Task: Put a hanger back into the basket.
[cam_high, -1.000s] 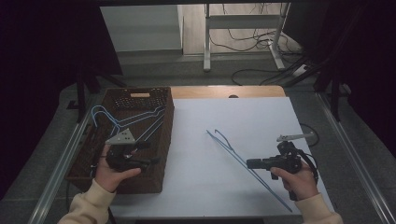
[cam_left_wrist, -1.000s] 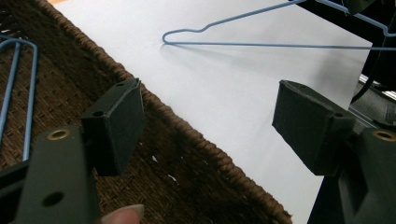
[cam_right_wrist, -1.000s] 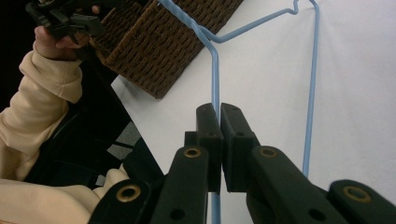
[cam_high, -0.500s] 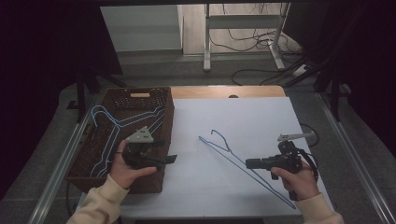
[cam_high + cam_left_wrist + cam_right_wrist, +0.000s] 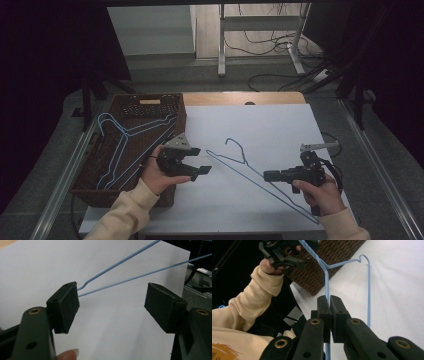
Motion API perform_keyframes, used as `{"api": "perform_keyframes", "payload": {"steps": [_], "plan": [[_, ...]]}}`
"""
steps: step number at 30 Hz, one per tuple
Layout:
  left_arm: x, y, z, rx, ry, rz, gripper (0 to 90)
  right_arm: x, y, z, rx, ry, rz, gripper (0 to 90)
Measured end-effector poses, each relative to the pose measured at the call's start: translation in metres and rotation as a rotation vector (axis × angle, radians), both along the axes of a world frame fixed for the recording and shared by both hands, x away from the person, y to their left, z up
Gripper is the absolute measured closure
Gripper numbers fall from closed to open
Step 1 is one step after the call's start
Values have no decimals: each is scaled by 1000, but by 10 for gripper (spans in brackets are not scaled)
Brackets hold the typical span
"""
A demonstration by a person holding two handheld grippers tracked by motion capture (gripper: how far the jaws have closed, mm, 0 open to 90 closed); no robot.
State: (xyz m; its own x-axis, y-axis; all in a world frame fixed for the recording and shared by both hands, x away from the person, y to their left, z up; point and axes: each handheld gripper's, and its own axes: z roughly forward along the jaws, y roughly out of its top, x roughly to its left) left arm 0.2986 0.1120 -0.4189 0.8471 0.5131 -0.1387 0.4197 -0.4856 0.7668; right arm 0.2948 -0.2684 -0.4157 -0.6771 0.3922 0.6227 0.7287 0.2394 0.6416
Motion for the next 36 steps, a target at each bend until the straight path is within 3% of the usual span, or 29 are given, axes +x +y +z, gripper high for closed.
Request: {"api": "perform_keyframes", "payload": {"steps": [10,16,20,22,24,26,28,32,36], "plan": [[9,-25,0,-32,14,-56,282,-5,0,4,31,3,34,872],[14,-38,-6,-25,17,-75,295,-7,2,6,34,2,53,872],[16,-48,-11,6,7,-108,322,-8,4,6,38,3,64,872],[16,-52,-14,8,6,-110,364,-9,4,6,41,4,71,872],[17,-55,-17,41,-14,-110,415,-9,5,7,45,5,77,872],[16,-59,-19,44,-24,-111,506,-9,5,7,55,6,83,872],[15,-60,-20,90,-54,-132,602,-9,5,7,54,6,88,872],[8,-62,-17,139,-105,-165,696,-7,0,7,53,4,81,870],[-1,-64,-13,173,-126,-210,776,-4,-7,8,41,-7,64,866]]}}
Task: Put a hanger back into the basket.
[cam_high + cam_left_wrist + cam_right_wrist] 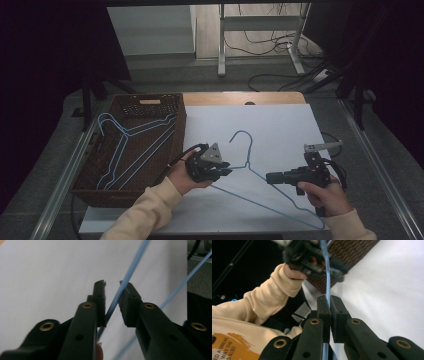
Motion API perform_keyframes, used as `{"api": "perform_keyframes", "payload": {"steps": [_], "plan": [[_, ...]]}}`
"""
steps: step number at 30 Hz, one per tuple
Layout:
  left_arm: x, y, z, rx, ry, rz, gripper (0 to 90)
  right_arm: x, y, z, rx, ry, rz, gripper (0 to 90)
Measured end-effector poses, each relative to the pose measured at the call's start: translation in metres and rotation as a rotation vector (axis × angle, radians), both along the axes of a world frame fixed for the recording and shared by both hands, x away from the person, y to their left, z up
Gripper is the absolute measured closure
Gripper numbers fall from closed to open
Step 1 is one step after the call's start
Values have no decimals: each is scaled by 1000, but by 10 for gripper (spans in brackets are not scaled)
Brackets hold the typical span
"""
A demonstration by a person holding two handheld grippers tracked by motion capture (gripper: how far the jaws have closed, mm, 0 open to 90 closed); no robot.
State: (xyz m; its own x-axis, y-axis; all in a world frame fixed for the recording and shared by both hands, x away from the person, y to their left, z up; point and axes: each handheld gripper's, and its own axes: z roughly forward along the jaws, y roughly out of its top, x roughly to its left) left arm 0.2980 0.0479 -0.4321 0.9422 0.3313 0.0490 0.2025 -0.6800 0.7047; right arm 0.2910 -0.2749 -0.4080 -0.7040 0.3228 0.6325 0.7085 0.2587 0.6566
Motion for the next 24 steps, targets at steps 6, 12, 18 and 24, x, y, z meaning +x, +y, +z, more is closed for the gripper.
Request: {"api": "perform_keyframes", "payload": {"steps": [6,12,18,24], "plan": [[-8,2,2,48,8,-51,841,9,-3,-5,-39,-7,-8,830],[-17,11,7,29,42,-75,861,17,-2,-6,-62,-34,-10,626],[-19,23,11,-12,65,-54,864,23,-9,-5,-55,-82,-91,446],[-21,36,18,-57,78,-32,865,26,-15,1,-85,-182,-212,294]]}}
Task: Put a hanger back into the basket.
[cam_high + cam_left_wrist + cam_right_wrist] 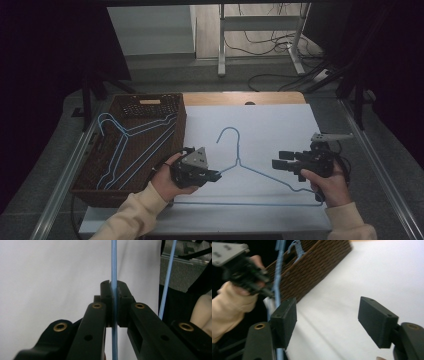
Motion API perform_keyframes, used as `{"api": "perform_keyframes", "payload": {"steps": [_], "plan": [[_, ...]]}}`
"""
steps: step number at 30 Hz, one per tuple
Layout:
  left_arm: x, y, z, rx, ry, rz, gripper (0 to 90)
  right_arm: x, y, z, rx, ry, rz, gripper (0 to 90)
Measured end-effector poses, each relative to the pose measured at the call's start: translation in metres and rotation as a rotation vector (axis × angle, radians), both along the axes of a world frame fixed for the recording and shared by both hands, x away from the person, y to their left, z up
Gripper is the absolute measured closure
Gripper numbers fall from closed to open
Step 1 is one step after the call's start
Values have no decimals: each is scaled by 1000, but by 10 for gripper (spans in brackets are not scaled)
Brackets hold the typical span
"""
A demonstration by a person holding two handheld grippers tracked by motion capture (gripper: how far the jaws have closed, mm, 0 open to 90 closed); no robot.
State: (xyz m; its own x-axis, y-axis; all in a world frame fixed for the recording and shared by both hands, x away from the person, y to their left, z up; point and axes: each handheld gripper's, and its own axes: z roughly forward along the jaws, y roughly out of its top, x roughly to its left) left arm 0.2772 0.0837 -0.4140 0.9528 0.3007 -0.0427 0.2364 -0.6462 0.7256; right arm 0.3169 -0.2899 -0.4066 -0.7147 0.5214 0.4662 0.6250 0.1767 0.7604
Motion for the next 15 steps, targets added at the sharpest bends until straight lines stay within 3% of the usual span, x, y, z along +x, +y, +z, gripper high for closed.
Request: {"api": "perform_keyframes", "payload": {"steps": [2,6,10,15], "plan": [[0,4,2,-21,7,6,865,1,-3,0,3,-21,-39,281],[0,12,6,-28,8,31,865,1,-14,1,57,-38,-105,288],[-1,20,9,-25,9,42,866,1,-19,-1,69,-31,-106,291],[2,31,14,-58,41,55,866,1,-19,-5,61,-21,-105,302]]}}
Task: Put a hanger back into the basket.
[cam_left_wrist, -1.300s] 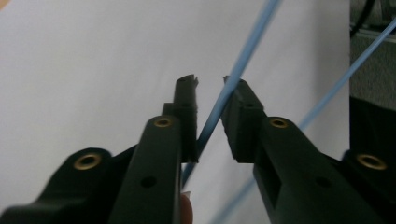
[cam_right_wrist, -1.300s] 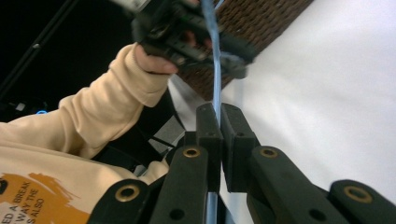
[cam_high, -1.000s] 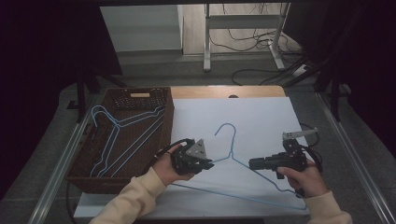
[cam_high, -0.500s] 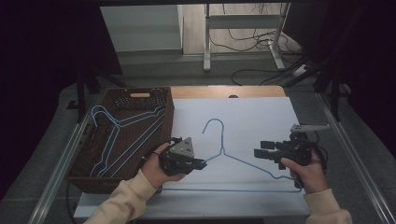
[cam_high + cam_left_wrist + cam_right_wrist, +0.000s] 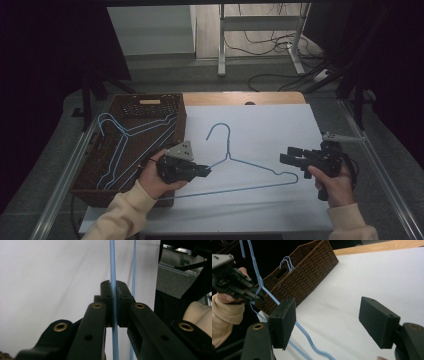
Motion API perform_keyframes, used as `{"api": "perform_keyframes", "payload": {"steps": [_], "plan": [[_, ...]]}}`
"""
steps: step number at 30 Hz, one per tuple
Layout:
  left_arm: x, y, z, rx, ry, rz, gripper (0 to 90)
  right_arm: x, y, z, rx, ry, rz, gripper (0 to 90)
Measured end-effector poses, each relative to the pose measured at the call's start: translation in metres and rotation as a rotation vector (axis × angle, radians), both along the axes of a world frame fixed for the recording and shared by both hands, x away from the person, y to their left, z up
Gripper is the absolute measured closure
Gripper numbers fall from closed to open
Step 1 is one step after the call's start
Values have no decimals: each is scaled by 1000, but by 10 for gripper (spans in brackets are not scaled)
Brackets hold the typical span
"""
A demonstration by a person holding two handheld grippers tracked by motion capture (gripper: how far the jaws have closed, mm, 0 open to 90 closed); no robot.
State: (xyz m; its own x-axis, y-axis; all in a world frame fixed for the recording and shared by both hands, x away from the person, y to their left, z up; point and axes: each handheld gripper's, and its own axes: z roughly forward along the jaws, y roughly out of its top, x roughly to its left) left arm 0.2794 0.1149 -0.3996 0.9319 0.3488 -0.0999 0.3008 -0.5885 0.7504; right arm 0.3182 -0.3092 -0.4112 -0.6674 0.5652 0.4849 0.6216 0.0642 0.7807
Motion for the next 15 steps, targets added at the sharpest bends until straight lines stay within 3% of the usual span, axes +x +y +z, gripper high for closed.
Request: {"api": "perform_keyframes", "payload": {"steps": [6,15], "plan": [[3,17,12,-24,-5,48,866,0,1,-1,-4,2,8,311],[10,63,29,-85,-30,176,866,-1,1,-2,-1,5,14,291]]}}
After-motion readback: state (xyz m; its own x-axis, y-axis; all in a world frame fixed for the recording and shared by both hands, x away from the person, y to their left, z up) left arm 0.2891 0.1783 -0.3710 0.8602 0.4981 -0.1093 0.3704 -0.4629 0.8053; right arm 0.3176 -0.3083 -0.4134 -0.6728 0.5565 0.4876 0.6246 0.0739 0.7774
